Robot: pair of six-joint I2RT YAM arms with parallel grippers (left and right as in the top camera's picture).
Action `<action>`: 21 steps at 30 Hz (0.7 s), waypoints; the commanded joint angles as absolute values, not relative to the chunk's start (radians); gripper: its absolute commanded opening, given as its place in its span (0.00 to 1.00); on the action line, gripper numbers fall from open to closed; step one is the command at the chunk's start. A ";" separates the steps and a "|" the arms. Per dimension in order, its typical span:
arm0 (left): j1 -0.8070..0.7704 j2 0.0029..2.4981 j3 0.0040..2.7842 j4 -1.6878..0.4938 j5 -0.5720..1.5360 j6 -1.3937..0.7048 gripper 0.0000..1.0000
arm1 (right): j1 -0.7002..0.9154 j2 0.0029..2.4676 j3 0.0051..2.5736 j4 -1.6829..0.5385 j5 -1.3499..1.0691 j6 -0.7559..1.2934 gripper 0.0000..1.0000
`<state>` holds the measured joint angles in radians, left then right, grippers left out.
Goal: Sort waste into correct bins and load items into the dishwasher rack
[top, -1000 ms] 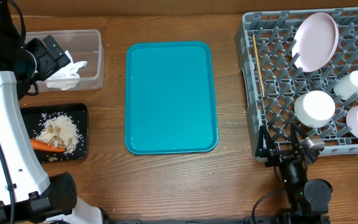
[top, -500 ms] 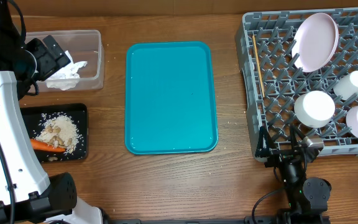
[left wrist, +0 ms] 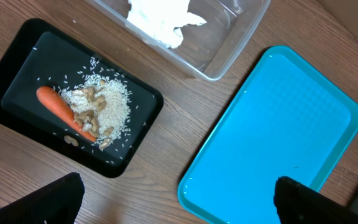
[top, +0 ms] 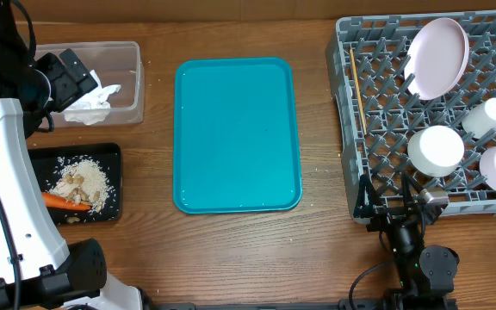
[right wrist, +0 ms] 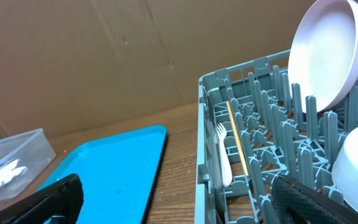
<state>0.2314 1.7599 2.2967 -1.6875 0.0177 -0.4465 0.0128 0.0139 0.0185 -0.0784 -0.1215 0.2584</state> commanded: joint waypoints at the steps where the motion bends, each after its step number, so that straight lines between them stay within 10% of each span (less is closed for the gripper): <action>1: 0.235 1.764 2.297 -1.689 -0.009 -0.424 1.00 | 0.012 0.003 0.008 -0.073 -0.105 0.263 1.00; 7: 0.181 1.733 2.230 -1.676 -0.042 -0.369 1.00 | 0.012 0.003 0.008 -0.074 -0.105 0.263 1.00; 21: 0.006 1.092 0.923 -0.628 0.136 -0.040 1.00 | 0.012 0.003 0.008 -0.074 -0.105 0.263 1.00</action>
